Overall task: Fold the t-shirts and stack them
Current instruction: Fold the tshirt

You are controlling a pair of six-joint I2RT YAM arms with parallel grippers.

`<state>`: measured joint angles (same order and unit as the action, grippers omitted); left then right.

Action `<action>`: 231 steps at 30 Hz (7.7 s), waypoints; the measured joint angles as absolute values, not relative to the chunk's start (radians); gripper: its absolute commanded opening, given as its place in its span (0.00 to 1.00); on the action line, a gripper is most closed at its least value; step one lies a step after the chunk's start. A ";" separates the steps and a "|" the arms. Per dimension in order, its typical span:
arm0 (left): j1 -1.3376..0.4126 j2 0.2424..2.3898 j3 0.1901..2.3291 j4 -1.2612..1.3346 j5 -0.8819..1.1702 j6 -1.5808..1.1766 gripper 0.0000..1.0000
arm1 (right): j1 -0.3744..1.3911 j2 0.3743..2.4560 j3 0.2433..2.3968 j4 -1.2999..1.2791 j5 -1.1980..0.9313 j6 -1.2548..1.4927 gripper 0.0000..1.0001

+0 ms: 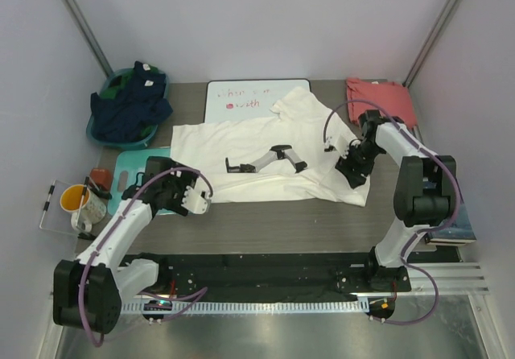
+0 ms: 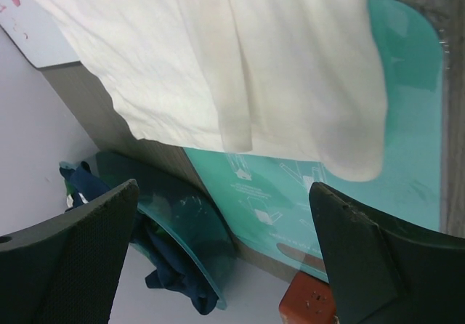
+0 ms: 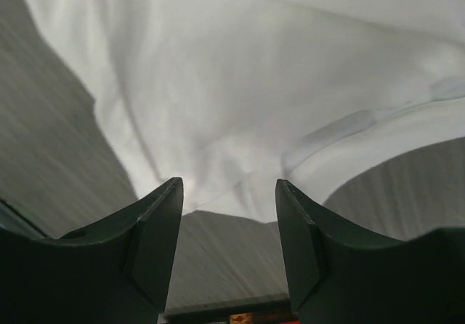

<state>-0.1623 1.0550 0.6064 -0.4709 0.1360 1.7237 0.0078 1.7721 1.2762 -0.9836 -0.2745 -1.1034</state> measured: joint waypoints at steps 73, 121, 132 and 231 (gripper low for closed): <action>-0.160 1.269 0.514 -0.406 0.103 1.890 0.00 | -0.245 1.958 1.357 -1.328 -0.529 -1.201 0.01; -0.160 1.220 0.823 -0.465 0.080 1.616 0.93 | 0.025 1.744 1.571 -1.118 -0.335 -1.200 0.53; -0.103 1.378 0.794 -0.414 0.150 1.628 0.92 | 0.223 1.784 1.502 -1.038 -0.276 -1.137 0.48; -0.057 1.539 0.890 -0.446 0.237 1.657 0.88 | 0.474 1.977 1.363 -0.241 0.195 -1.129 0.41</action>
